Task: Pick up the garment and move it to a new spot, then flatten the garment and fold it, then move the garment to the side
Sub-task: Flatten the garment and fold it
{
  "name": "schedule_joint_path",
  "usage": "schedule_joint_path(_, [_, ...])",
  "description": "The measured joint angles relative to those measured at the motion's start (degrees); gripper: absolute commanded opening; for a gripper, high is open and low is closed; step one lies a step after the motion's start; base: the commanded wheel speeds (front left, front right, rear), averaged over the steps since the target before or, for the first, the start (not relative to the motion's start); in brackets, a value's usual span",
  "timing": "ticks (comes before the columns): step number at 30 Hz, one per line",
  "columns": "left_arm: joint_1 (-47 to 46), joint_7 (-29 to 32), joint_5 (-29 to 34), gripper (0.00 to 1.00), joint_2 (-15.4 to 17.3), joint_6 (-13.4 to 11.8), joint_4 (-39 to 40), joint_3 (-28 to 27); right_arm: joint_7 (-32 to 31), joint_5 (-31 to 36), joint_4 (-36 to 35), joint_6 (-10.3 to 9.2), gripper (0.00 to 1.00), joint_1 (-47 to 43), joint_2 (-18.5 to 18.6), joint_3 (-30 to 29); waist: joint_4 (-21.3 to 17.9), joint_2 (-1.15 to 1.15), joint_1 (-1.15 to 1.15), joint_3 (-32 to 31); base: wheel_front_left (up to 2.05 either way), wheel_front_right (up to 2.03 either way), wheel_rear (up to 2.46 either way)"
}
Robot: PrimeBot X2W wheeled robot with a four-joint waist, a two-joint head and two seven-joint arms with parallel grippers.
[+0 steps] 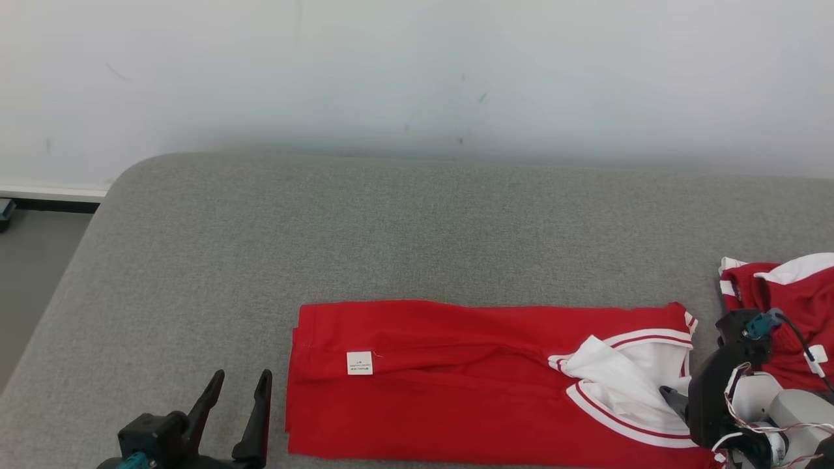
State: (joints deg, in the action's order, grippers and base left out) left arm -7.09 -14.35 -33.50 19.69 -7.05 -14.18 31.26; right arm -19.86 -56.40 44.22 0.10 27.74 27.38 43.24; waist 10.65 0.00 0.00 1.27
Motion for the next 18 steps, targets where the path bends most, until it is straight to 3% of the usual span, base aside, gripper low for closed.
schedule_joint_path(2, [-0.01, 0.00, 0.44, 1.00, -0.21, 0.00, 0.18, -0.01, -1.72, -0.29, 0.15, 0.51, 0.00, 0.38, 0.21, 0.02, 0.31, 0.00, 0.00, 0.10, 0.00, 0.00, 0.00])
schedule_joint_path(9, [0.13, 0.00, 0.56, 1.00, -0.37, -0.01, 0.49, -0.99, -5.44, -1.15, 0.25, 2.44, 0.00, 1.88, -0.09, 0.30, 0.65, 0.00, 0.00, 0.22, 0.00, 0.00, 0.00])
schedule_joint_path(18, [1.12, -0.07, 0.80, 1.00, -0.65, -0.05, 0.73, -2.20, -5.83, -1.56, 1.20, 2.68, 0.00, 4.03, 2.43, -1.29, -0.27, 0.00, 0.00, 0.46, 0.00, 0.00, 0.00])
